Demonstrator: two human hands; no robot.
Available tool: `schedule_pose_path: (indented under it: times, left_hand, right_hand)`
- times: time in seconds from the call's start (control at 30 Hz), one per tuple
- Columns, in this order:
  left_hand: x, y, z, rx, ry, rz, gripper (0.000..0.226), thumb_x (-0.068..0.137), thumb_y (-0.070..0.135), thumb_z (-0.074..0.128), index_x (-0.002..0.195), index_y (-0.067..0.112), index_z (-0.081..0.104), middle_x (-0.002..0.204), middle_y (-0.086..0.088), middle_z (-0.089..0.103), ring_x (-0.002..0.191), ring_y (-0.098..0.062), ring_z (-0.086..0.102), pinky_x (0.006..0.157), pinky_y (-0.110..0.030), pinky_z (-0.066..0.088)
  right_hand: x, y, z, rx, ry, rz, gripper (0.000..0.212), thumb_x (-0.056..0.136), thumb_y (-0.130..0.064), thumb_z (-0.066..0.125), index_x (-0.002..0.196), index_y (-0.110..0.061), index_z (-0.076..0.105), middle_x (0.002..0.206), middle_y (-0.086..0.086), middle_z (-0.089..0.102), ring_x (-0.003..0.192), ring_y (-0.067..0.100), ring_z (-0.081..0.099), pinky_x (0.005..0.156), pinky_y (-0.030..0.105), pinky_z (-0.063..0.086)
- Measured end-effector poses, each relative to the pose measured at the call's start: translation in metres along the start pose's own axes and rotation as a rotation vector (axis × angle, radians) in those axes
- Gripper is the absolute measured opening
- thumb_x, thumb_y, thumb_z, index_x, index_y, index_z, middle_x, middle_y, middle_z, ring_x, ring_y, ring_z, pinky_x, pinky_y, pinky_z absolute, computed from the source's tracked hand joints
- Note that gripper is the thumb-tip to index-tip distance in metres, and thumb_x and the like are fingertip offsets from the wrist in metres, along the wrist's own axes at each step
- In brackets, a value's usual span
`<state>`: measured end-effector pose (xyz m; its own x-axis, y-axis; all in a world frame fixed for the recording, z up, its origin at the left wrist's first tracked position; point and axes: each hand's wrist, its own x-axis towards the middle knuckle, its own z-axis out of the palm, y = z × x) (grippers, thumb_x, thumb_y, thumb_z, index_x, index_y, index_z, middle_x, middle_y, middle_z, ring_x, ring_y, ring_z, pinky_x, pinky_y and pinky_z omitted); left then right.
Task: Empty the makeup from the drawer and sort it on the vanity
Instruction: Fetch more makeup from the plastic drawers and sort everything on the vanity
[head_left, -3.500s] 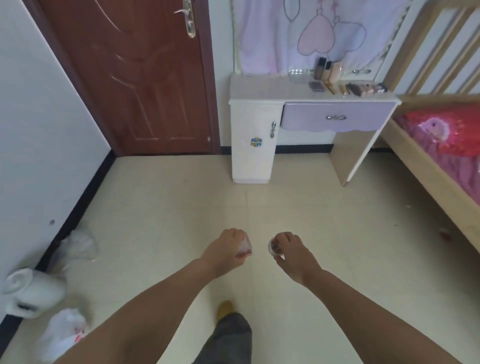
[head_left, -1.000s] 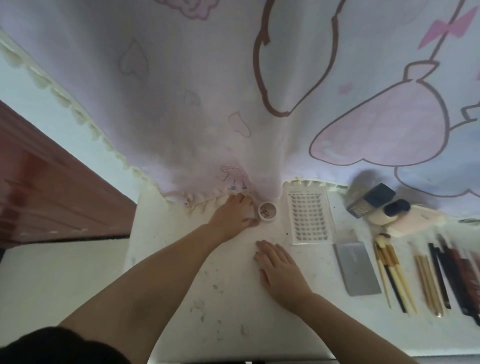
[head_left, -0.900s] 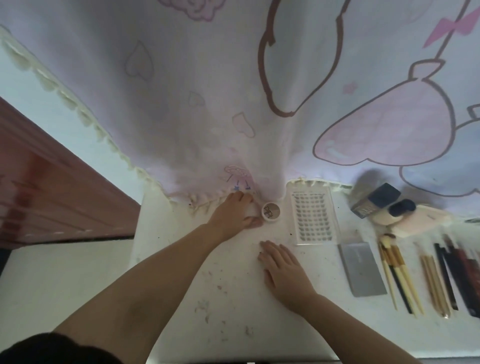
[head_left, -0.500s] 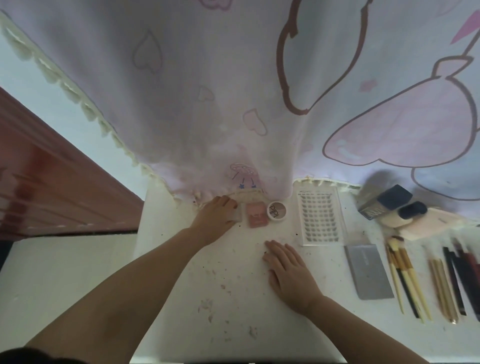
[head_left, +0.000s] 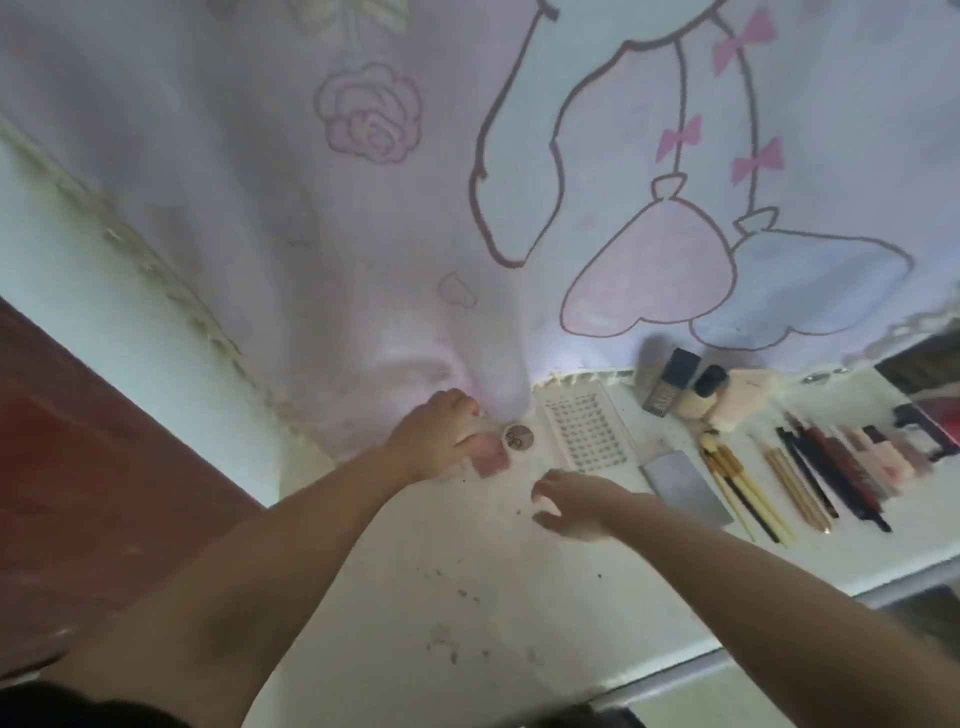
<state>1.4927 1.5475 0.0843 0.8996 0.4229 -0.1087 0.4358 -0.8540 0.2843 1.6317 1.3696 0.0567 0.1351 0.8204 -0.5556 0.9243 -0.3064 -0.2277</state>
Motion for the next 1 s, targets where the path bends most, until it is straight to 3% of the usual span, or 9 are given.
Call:
schedule_pose_path:
  times: [0.07,0.2,0.3,0.47,0.63,0.8,1.0]
  left_hand:
    - [0.004,0.018,-0.010,0.051,0.014,0.092,0.038,0.092,0.033,0.054,0.123,0.012,0.050,0.125,-0.008,0.051,0.111,-0.026,0.050,0.086,-0.035,0.041]
    - [0.004,0.075,-0.011,0.111,0.068,0.272,0.040,0.093,0.036,0.050,0.127,0.014,0.051,0.125,-0.007,0.055,0.110,-0.025,0.053,0.091,-0.034,0.040]
    - [-0.003,0.130,0.004,0.099,0.041,0.427,0.043,0.094,0.041,0.048,0.129,0.016,0.050,0.128,-0.005,0.055,0.115,-0.023,0.051,0.097,-0.035,0.038]
    - [-0.034,0.239,0.043,0.088,-0.105,0.756,0.045,0.097,0.046,0.035,0.127,0.016,0.048,0.126,-0.005,0.053,0.117,-0.024,0.047,0.101,-0.040,0.035]
    - [-0.114,0.357,0.103,0.182,-0.245,1.038,0.045,0.097,0.045,0.036,0.127,0.014,0.048,0.128,-0.009,0.053,0.119,-0.028,0.046,0.098,-0.039,0.033]
    - [-0.251,0.445,0.168,0.290,-0.393,1.313,0.046,0.097,0.047,0.033,0.129,0.016,0.046,0.133,-0.008,0.050,0.122,-0.027,0.045,0.101,-0.038,0.033]
    - [-0.470,0.502,0.235,0.412,-0.533,1.613,0.047,0.097,0.048,0.033,0.131,0.019,0.045,0.137,-0.005,0.047,0.128,-0.024,0.040,0.107,-0.036,0.027]
  right_hand:
    - [-0.018,0.000,-0.012,0.091,0.131,0.148,0.044,0.097,-0.044,0.038,0.133,-0.020,0.045,0.140,0.006,0.045,0.122,0.026,0.049,0.101,0.041,0.042]
    - [-0.072,0.010,-0.009,0.158,0.585,0.415,0.044,0.099,-0.043,0.031,0.133,-0.019,0.044,0.131,0.006,0.054,0.114,0.026,0.053,0.096,0.040,0.041]
    - [-0.125,0.020,0.015,0.143,0.720,0.623,0.044,0.099,-0.044,0.027,0.133,-0.022,0.042,0.132,0.004,0.052,0.119,0.026,0.049,0.099,0.041,0.036]
    - [-0.238,0.022,0.104,0.244,0.739,0.944,0.046,0.099,-0.045,0.022,0.135,-0.024,0.040,0.140,0.001,0.046,0.128,0.025,0.042,0.107,0.045,0.030]
    - [-0.361,-0.019,0.225,0.398,0.721,1.257,0.044,0.100,-0.045,0.024,0.135,-0.024,0.041,0.138,-0.001,0.047,0.129,0.022,0.039,0.109,0.043,0.025]
    - [-0.475,-0.115,0.355,0.546,0.664,1.533,0.044,0.100,-0.045,0.025,0.134,-0.024,0.043,0.140,-0.001,0.045,0.131,0.022,0.038,0.112,0.042,0.019]
    - [-0.585,-0.279,0.509,0.788,0.558,1.811,0.046,0.099,-0.048,0.022,0.135,-0.025,0.041,0.141,0.000,0.042,0.133,0.022,0.035,0.114,0.047,0.014]
